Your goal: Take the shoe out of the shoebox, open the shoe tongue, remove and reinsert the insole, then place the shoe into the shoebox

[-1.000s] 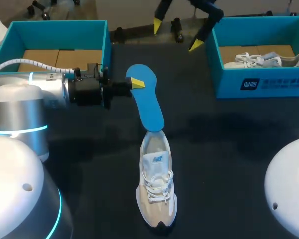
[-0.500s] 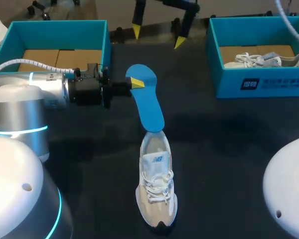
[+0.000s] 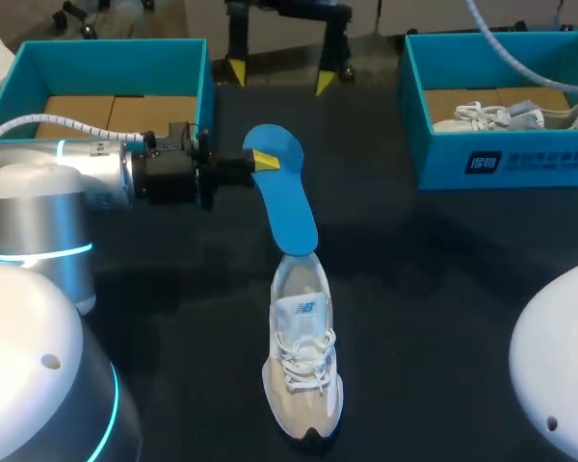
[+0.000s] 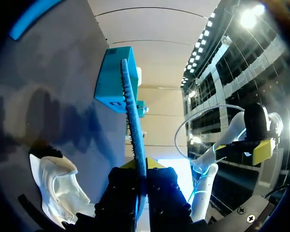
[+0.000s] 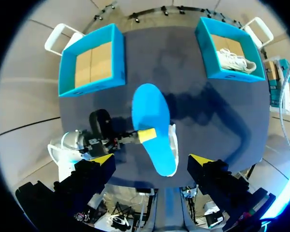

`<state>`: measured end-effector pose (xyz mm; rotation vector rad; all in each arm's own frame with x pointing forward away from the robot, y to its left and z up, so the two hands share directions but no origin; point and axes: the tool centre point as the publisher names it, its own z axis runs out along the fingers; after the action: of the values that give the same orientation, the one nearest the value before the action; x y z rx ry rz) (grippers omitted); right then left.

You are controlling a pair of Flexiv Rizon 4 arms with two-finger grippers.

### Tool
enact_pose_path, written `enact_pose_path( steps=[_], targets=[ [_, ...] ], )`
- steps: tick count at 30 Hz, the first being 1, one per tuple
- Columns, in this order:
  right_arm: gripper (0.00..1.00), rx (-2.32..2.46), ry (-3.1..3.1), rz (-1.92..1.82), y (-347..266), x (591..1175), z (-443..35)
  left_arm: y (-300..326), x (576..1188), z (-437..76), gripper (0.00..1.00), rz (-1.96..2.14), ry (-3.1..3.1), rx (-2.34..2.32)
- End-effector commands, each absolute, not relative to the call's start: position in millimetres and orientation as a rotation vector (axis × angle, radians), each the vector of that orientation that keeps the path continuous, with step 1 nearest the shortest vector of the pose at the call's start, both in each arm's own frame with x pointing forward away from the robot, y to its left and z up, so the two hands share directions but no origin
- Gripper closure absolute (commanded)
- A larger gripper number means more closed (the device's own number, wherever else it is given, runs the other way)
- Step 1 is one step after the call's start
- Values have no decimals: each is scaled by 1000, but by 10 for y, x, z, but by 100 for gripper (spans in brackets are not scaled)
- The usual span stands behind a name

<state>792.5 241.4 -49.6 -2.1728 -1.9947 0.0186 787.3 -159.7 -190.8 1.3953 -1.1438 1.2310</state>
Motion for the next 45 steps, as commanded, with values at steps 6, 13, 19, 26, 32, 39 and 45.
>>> enact_pose_path(
  steps=[6, 13, 19, 26, 32, 39, 45],
  targets=[
    [0, -2026, -1837, -373, 2080, 7814, -463, -1584, 7867, -1901, 100, 1228, -1147, 1397],
    [0, -1890, -1675, -524, 1930, 7798, -466, -1584, 7867, -1901, 100, 1228, -1147, 1397],
    [0, -1751, -1522, -659, 1792, 7781, -563, -1584, 7867, -1901, 100, 1228, -1147, 1397],
    [0, -1572, -1458, -862, 1716, 7718, -710, -1584, 7867, -1901, 100, 1228, -1147, 1397],
    [0, -1458, -1391, -990, 1685, 7704, -792, -1584, 7867, -1901, 100, 1228, -1147, 1397],
    [0, -1314, -1326, -1070, 1645, 7745, -930, -1584, 7867, -1901, 100, 1228, -1147, 1397],
    [0, -1264, -1288, -1090, 1682, 7778, -993, -1584, 7867, -1901, 100, 1228, -1147, 1397]
  ],
)
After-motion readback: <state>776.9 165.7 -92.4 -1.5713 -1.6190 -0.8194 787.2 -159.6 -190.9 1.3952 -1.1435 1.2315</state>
